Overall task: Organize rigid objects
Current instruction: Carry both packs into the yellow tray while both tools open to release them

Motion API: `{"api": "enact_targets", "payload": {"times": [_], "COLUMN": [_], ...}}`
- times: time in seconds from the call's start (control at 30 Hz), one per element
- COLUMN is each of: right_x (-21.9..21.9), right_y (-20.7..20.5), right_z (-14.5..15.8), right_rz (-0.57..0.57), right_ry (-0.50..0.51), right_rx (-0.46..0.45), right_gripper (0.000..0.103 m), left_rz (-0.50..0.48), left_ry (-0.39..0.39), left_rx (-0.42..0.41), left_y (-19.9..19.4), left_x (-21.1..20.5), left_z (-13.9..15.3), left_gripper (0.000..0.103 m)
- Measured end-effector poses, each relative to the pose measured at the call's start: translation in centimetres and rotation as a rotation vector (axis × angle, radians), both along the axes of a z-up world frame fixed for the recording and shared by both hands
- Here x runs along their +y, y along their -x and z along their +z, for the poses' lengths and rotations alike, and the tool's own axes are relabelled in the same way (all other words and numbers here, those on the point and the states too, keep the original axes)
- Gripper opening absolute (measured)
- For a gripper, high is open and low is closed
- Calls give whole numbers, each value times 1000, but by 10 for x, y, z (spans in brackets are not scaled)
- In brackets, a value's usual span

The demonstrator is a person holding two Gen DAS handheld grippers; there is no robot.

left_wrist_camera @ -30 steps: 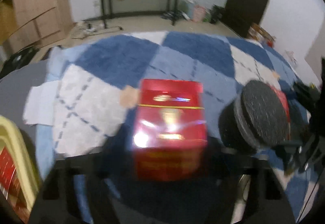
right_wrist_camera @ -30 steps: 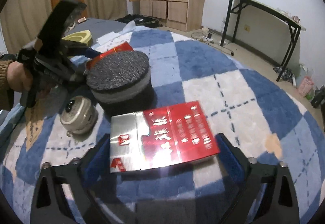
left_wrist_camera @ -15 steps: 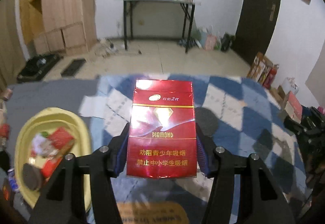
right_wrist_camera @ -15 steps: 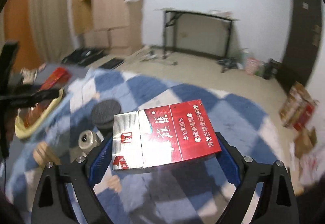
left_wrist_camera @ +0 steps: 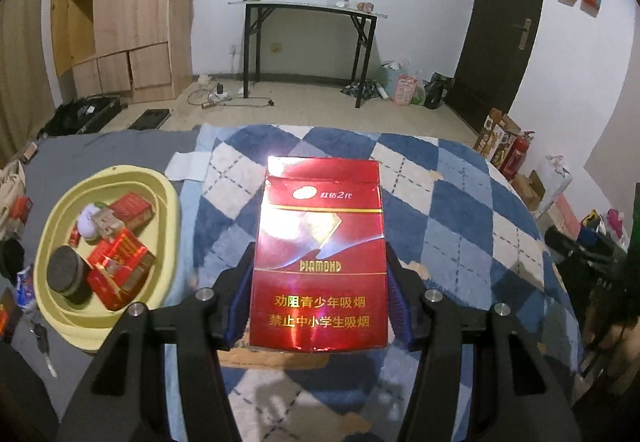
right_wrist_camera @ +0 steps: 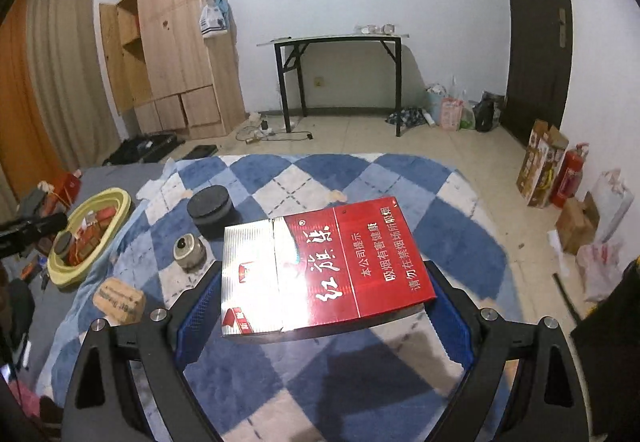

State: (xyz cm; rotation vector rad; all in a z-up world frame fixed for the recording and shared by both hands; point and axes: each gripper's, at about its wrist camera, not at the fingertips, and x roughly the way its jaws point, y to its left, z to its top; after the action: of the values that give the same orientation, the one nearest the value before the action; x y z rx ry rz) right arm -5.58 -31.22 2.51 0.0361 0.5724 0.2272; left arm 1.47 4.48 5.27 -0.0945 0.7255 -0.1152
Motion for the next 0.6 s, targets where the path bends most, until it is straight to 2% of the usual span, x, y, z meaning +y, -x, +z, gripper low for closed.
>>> {"api": "enact_targets", "payload": {"times": [0.07, 0.17, 0.27, 0.43, 0.6], "right_x": [3, 2, 3, 16, 58], "right_y": [-1, 1, -6, -15, -16], "right_z": [0, -3, -13, -13, -4], "right_rz": [7, 21, 26, 52, 198], "right_ry": [-16, 11, 14, 59, 93], "right_rx": [-4, -26, 8, 13, -11], "right_gripper": [93, 93, 93, 93, 93], "left_rz": [-1, -13, -11, 22, 95], "left_ry": [-1, -16, 7, -11, -60], "left_rx": [-14, -18, -27, -10, -33], "left_y": [-1, -4, -4, -13, -27], "left_x": [-1, -1, 6, 21, 59], "left_z": [-1, 0, 4, 6, 18], "left_gripper": [58, 58, 58, 58, 58]}}
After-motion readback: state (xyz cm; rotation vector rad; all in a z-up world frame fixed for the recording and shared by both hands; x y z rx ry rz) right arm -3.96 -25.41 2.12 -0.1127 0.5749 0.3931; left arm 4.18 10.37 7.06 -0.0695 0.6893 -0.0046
